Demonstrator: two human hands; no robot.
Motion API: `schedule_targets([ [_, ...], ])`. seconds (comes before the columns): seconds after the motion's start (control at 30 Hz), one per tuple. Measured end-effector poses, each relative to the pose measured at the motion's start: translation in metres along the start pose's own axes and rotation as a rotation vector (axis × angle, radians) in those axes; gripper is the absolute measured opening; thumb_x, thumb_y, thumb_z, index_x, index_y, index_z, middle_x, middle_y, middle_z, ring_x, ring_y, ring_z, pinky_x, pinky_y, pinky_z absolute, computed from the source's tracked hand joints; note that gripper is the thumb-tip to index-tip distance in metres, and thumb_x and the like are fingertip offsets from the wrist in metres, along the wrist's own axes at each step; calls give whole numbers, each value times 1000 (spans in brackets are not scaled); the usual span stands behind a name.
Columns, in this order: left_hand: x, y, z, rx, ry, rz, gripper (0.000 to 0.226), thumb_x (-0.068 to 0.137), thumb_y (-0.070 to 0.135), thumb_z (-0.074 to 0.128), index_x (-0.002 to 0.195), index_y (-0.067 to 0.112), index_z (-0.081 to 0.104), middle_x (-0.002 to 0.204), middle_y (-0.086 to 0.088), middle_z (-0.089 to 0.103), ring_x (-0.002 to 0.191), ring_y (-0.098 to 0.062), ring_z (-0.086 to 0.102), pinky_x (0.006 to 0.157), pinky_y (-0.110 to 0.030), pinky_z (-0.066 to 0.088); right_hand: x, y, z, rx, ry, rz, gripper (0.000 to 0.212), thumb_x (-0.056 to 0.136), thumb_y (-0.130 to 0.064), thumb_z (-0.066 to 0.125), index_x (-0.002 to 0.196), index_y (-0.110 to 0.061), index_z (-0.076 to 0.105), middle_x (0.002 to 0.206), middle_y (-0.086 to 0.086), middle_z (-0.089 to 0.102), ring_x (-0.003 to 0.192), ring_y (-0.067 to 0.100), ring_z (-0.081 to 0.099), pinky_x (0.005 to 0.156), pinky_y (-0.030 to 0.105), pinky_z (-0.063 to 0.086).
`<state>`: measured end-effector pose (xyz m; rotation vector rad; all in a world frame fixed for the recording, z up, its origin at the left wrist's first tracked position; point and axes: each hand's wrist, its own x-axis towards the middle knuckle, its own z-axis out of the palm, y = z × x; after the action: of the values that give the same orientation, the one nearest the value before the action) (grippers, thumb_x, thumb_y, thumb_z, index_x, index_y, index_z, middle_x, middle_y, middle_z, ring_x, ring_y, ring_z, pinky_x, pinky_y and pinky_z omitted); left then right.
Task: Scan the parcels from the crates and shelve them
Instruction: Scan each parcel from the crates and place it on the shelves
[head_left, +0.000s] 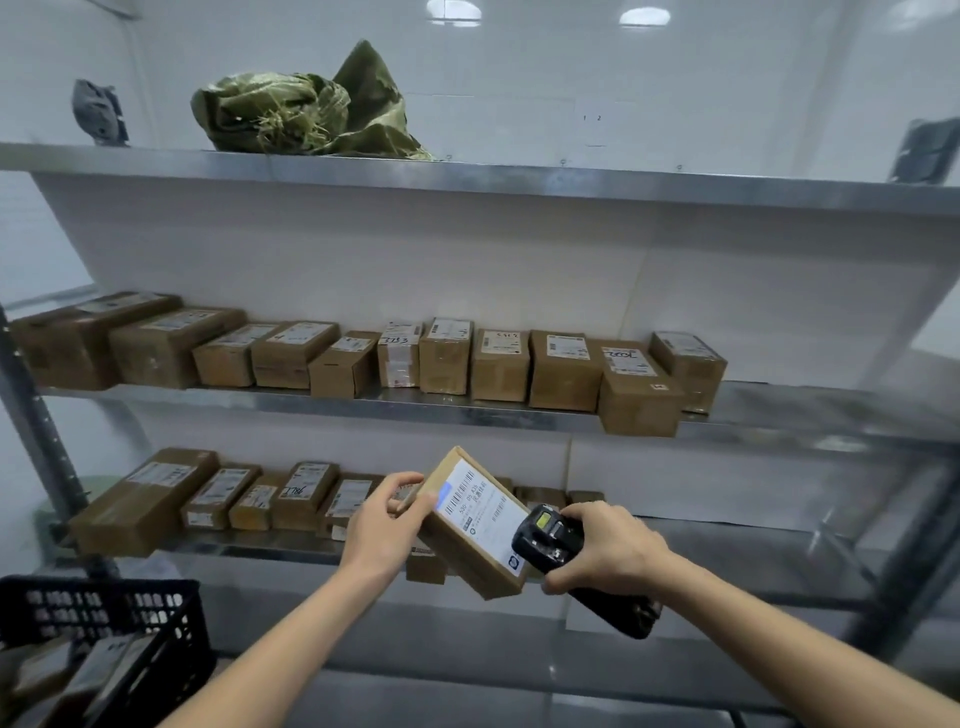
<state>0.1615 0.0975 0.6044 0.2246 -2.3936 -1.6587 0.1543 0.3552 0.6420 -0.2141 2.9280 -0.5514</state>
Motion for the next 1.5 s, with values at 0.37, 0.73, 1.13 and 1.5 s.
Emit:
schedule_targets([
  [0.37,7,6,103,-286,-356,-158,77,70,37,71,141,51,45,127,1,66,113,-20,65,101,-48,54,-34,93,-3,478,123,186,45,56,-45,93,95,-29,76,80,-13,77,73,-1,71,69,19,54],
  [0.73,10,29,184,-57,-539,-82,57,59,48,71,113,64,62,88,-12,58,95,-35,69,85,-48,61,-81,159,-61,-345,96,286,57,56,-53,78,105,-30,63,93,-8,69,94,23,67,68,32,42],
  [1.13,6,36,202,-47,-559,-46,52,65,46,69,115,59,64,91,-14,62,93,-30,69,83,-43,62,-87,171,-69,-523,43,310,48,61,-46,80,103,-29,63,88,-9,63,80,23,56,63,31,34],
  [1.5,9,31,214,-94,-558,-54,54,65,49,69,117,61,61,92,-16,61,97,-34,68,83,-46,61,-78,183,-63,-319,81,323,55,56,-52,79,104,-32,63,91,-10,67,87,22,62,66,31,41],
])
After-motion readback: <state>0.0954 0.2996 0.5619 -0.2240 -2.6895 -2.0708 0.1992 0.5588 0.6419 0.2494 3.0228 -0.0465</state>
